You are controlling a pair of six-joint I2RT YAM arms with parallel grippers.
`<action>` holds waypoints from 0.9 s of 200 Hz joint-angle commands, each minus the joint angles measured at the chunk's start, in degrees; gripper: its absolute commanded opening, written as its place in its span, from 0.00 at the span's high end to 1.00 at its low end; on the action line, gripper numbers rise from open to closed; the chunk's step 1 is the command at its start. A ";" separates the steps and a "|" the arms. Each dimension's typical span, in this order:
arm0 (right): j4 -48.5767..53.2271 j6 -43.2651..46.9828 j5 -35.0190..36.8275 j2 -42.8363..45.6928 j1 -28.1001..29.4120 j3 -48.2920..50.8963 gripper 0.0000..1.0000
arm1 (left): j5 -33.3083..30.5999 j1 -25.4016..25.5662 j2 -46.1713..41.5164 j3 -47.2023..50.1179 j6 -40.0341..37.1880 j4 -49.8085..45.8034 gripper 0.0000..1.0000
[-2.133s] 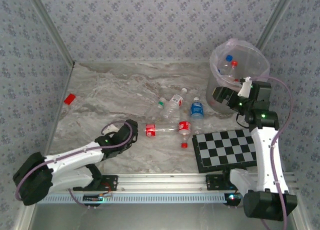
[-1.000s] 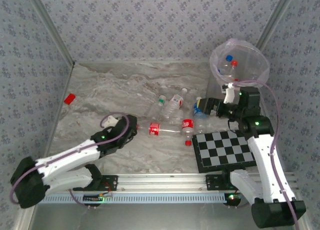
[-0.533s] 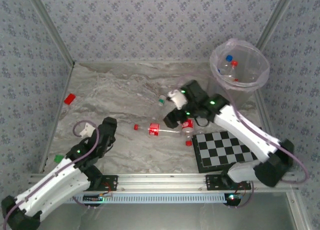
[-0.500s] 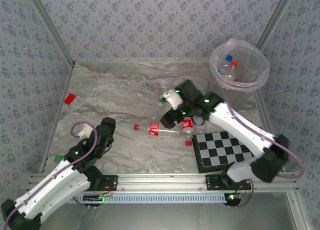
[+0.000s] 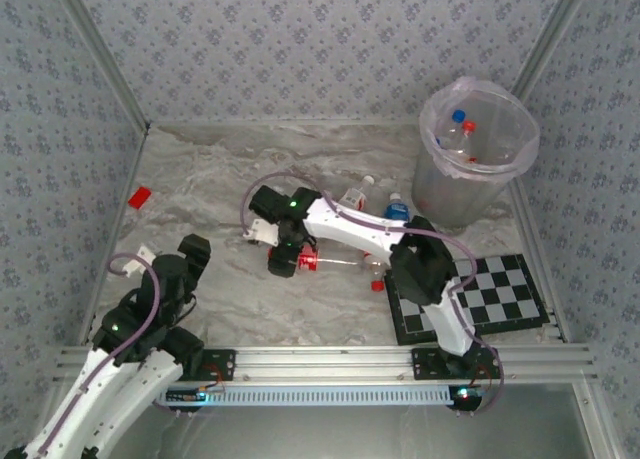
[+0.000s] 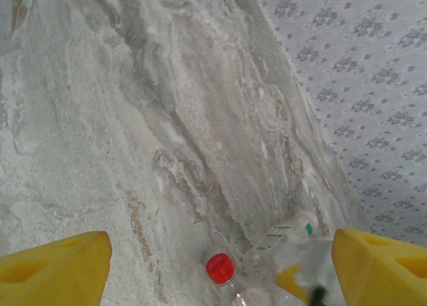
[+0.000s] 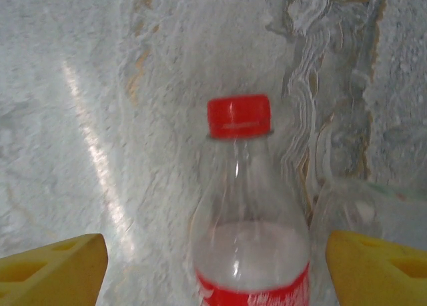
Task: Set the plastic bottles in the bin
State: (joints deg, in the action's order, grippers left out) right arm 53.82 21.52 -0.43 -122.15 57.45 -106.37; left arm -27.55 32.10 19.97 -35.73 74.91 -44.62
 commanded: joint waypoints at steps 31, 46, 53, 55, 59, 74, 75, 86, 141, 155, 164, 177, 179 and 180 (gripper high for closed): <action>1.65 4.07 3.64 -8.39 0.44 -7.26 0.14 | 1.48 -1.14 0.91 -0.77 -5.12 -1.22 0.15; 1.86 4.34 0.92 -10.21 0.39 -7.98 0.16 | 2.12 -1.42 0.86 -0.56 -5.02 -0.56 0.16; 1.22 4.34 0.40 -10.90 0.19 -8.05 0.19 | 2.23 -1.51 0.79 -0.40 -4.95 -0.30 0.16; 1.07 4.33 0.22 -11.09 0.16 -8.06 0.20 | 2.30 -1.56 0.78 -0.36 -4.95 -0.25 0.16; 0.85 4.32 -0.19 -11.43 0.06 -8.19 0.23 | 2.41 -1.59 0.78 -0.31 -4.83 -0.16 0.16; 0.19 4.16 -0.44 -12.86 -0.06 -8.65 0.29 | 2.84 -1.75 0.80 -0.05 -4.46 -0.04 0.17; 0.17 4.15 -0.49 -12.90 -0.06 -8.71 0.30 | 2.89 -1.76 0.79 -0.05 -4.45 0.06 0.17; -0.02 3.99 -0.43 -13.52 -0.13 -8.94 0.31 | 2.94 -1.88 0.82 0.12 -4.34 0.24 0.18; -1.60 3.75 -0.93 -11.86 -0.85 -8.37 0.61 | 3.44 -2.24 0.86 0.61 -3.29 0.43 0.19; -2.18 3.70 -1.21 -10.25 -1.17 -8.41 0.73 | 3.32 -2.22 0.61 0.87 -3.03 0.35 0.19; -2.12 3.60 -1.26 -9.55 -1.29 -8.88 0.77 | 2.72 -2.24 0.43 1.16 -2.46 0.21 0.20; -1.15 3.19 -1.64 -8.59 -1.48 -10.25 0.79 | 2.42 -2.31 0.25 1.62 -1.73 0.52 0.21; -1.04 3.11 -1.78 -8.38 -1.51 -10.44 0.79 | 2.42 -2.33 0.25 1.71 -1.71 0.62 0.21; -1.02 3.10 -1.82 -8.24 -1.53 -10.48 0.79 | 2.46 -2.31 0.25 1.75 -1.71 0.69 0.21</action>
State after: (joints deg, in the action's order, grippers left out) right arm 51.72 24.99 -0.86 -134.50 56.47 -113.82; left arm -24.84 30.30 20.73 -34.98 72.07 -44.86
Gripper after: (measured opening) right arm 0.322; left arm 0.796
